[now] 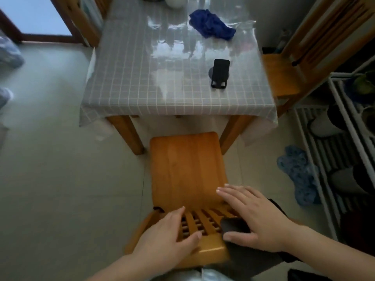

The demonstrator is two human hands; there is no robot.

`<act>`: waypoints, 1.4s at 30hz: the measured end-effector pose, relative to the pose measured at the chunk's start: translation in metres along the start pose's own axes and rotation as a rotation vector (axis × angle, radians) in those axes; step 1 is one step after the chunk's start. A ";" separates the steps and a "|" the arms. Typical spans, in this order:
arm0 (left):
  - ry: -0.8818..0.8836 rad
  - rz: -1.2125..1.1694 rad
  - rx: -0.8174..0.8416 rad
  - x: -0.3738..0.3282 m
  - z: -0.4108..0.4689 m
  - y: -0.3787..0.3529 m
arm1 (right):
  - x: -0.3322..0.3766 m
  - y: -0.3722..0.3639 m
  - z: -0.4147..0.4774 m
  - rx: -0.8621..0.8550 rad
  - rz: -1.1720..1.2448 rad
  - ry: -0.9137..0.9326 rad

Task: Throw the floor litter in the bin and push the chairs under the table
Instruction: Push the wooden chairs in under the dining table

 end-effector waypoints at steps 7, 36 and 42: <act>0.086 -0.064 0.021 -0.002 0.007 -0.001 | -0.005 0.001 0.007 0.190 0.007 0.077; 0.101 0.137 -0.023 -0.011 0.012 -0.018 | -0.016 -0.006 0.031 0.657 0.371 -0.298; 0.096 0.169 -0.162 -0.024 0.006 -0.015 | -0.015 0.009 0.033 0.696 0.288 -0.339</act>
Point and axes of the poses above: each hand's wrist, its own z-axis towards the middle knuckle, its own y-axis out of the back of the hand, x = y × z, the point moved 1 cm from there along z, towards the middle knuckle, and after that the axes turned 7 degrees about z, right-handed, at the moved point
